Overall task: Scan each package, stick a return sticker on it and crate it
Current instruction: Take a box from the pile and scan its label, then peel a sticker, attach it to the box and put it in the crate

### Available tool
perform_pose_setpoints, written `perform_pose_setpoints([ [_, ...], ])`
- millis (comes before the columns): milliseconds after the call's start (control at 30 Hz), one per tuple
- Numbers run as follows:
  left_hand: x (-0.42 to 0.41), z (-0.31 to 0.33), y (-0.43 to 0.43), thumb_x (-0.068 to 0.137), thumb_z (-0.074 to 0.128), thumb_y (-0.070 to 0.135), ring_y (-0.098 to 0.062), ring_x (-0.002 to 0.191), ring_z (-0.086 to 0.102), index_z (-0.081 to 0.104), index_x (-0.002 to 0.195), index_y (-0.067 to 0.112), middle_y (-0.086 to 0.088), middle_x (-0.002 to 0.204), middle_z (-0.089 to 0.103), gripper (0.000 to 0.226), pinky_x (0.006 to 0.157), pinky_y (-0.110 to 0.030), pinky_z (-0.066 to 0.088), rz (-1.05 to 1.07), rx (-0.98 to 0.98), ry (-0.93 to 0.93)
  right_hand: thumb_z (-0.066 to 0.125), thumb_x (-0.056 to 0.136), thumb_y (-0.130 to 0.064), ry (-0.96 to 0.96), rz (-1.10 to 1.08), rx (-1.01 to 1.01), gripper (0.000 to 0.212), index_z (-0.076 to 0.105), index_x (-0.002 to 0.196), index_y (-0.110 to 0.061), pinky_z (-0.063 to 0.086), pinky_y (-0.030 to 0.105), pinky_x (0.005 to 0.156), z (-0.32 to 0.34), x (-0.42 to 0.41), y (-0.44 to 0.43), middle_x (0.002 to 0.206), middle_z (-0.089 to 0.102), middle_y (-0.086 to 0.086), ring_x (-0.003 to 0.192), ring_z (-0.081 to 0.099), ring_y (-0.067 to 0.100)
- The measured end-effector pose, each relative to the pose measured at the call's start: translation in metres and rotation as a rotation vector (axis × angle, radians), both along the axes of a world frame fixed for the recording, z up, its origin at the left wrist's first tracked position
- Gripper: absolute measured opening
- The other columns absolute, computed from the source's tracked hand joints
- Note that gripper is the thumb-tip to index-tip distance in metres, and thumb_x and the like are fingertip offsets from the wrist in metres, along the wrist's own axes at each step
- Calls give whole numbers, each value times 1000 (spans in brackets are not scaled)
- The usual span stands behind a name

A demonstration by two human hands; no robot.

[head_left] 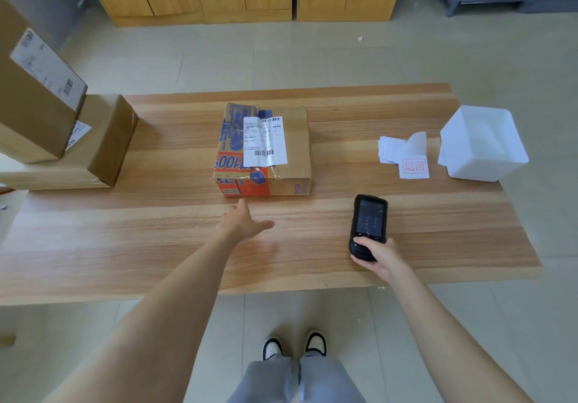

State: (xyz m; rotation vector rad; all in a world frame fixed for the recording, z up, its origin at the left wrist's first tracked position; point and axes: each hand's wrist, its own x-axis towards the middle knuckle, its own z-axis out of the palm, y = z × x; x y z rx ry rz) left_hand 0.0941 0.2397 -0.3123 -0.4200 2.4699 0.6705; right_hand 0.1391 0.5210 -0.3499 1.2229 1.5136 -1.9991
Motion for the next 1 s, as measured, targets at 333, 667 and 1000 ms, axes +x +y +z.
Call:
perform_pose_setpoints([
  [333, 5, 9, 9, 80, 64, 57, -30, 133, 35, 30, 143, 12, -12, 143, 38, 85, 106, -46, 36, -164, -75, 35, 65, 82, 8, -27, 71, 144, 46, 44, 121, -3, 49, 41, 96, 4, 12, -6, 117, 53, 12, 106, 53, 24],
  [667, 4, 34, 6, 82, 60, 60, -31, 125, 41, 41, 132, 13, -10, 133, 47, 71, 103, -43, 35, -379, -251, 137, 68, 83, -6, 36, 314, 509, 67, 33, 139, -6, 42, 34, 89, 39, 2, -15, 131, 48, 12, 113, 50, 27],
  [1000, -23, 78, 21, 86, 54, 57, -32, 125, 41, 41, 136, 15, -9, 131, 49, 67, 103, -45, 31, -484, -277, 302, 62, 86, -24, 201, 743, 1128, 64, 33, 142, -15, 38, 41, 100, 105, -25, -27, 142, 33, 11, 130, 34, 33],
])
